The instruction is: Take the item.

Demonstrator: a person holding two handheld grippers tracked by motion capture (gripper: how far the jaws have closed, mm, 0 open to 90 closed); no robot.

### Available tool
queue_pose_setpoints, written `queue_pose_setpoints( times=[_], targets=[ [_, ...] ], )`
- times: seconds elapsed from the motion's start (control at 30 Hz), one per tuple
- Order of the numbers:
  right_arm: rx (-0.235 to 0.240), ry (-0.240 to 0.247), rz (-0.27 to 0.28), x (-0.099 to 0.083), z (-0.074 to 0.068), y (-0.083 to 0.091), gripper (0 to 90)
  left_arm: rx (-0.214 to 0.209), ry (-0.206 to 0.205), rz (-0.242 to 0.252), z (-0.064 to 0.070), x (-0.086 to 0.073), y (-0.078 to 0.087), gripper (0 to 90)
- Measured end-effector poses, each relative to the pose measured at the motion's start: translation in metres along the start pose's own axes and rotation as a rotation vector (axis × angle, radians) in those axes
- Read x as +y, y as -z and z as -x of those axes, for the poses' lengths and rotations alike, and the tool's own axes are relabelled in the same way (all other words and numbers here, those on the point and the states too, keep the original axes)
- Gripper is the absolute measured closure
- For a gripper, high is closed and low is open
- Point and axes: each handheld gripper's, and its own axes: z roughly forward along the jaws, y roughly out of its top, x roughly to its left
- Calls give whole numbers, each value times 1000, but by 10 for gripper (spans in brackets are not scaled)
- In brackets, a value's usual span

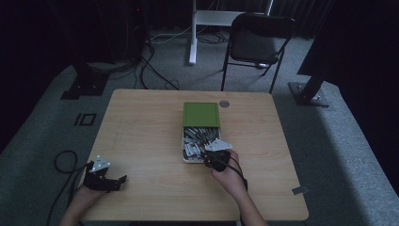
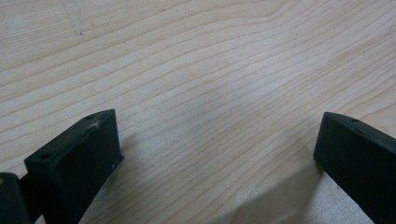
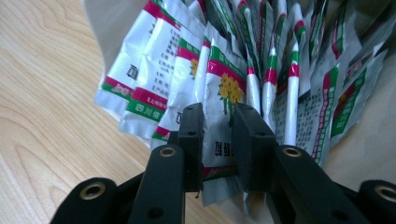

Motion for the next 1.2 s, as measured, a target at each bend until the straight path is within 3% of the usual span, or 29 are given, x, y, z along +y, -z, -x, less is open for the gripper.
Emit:
queue_pose_setpoints(
  times=[0.13,0.33,0.5,0.87,1.2],
  targets=[
    [-8,-8,-3,0,-1,-1,746,0,0,0,0,0,0,14],
    [-38,-19,-32,-1,-3,-5,864,0,-1,-1,0,0,0,14],
    [-48,-33,-26,-1,-1,-1,888,0,-1,-1,0,0,0,14],
    [-7,-68,1,5,2,13,892,0,0,0,0,0,0,14],
    [14,-82,62,13,0,29,893,0,0,0,0,0,0,14]
  ],
)
